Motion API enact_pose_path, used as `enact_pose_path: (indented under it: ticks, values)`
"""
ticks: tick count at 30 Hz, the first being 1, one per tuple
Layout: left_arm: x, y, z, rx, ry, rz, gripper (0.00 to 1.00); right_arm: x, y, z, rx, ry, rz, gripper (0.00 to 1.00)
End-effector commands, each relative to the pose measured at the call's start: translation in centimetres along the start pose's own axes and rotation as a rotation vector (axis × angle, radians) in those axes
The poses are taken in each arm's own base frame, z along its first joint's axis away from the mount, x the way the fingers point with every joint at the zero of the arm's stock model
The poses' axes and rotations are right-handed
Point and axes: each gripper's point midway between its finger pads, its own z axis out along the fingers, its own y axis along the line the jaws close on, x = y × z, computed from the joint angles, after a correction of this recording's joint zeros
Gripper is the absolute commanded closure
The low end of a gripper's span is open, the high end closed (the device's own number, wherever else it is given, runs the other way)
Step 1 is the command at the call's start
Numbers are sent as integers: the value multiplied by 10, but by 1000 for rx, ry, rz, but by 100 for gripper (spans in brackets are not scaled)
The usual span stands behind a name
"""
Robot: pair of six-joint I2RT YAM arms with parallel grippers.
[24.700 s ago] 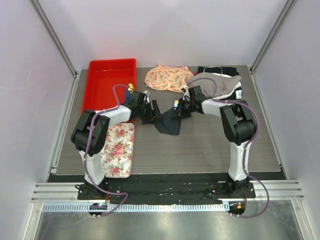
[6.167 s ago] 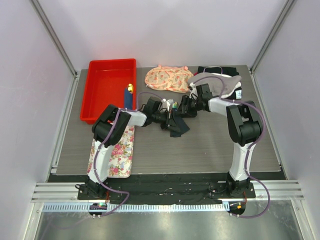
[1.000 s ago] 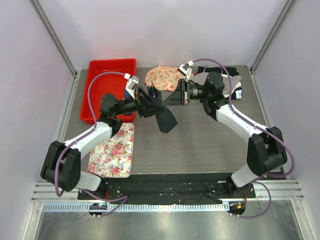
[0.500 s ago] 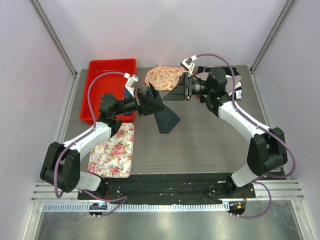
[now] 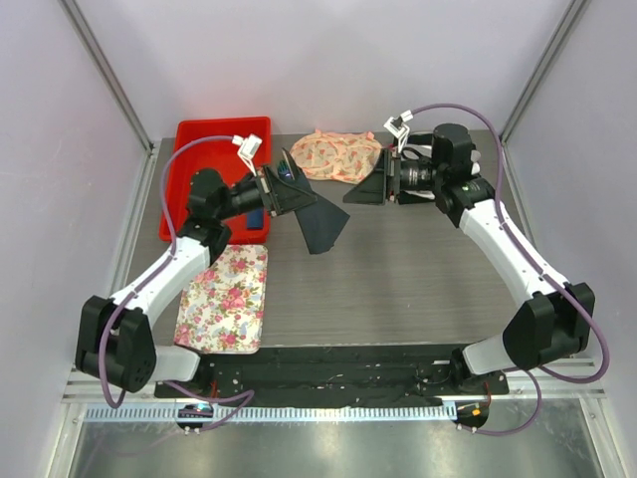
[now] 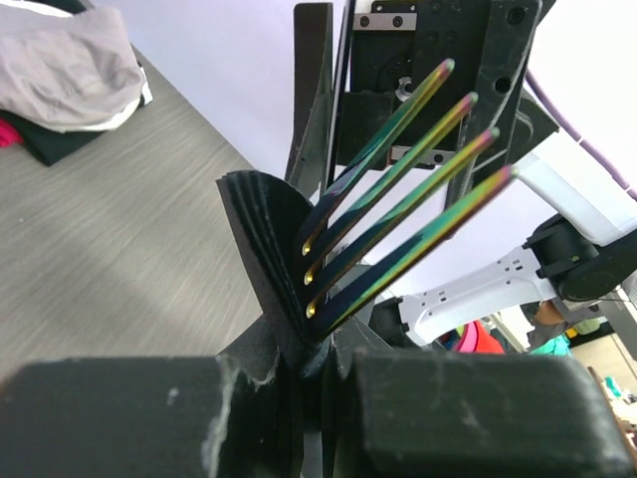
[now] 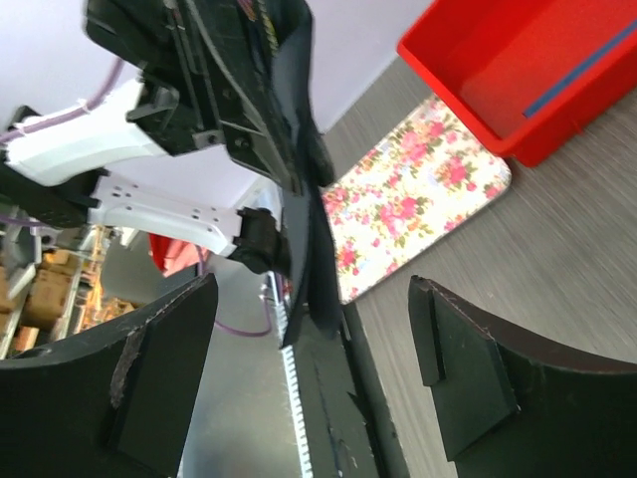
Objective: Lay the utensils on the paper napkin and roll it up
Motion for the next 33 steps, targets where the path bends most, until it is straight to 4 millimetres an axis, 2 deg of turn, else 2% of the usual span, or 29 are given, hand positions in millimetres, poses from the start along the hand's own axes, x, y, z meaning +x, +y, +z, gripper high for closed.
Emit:
enact_pose_path:
  ticks: [1,6,9,10,12,13,14,15,21,25,26,28,29,33]
  values:
    - [-19,-27,-5,21,-48,41,100,10,3,-2,74,45,-119,16]
    - [-20,-34,-8,30,-61,46,100,26,3,8,102,97,-136,20]
    - [-18,-38,-10,37,-58,47,100,29,3,10,98,105,-130,33]
    - [-17,-37,-11,37,-56,49,100,29,6,10,88,106,-131,44]
    - [-18,-40,-12,44,-65,52,100,28,11,10,71,106,-138,60]
    - [-18,-42,-12,50,-68,54,100,28,12,10,66,106,-143,79]
    - [-18,-43,-13,56,-70,55,100,27,13,9,64,104,-148,92]
    - [-18,-44,-13,60,-70,54,100,27,14,9,65,101,-155,99]
    - [-9,-59,-18,133,-45,28,100,31,0,8,104,101,-165,99]
    - [-12,-71,-20,178,-62,43,100,42,-5,16,73,113,-133,99]
    - [-12,-72,-20,184,-61,33,100,41,-5,18,64,103,-146,99]
    - [-14,-77,-20,203,-66,44,100,54,-3,26,36,124,-111,99]
    - [-13,-79,-20,207,-65,43,100,52,0,29,15,111,-127,99]
    - [-10,-81,-17,223,-57,40,100,66,8,42,-45,133,-93,99]
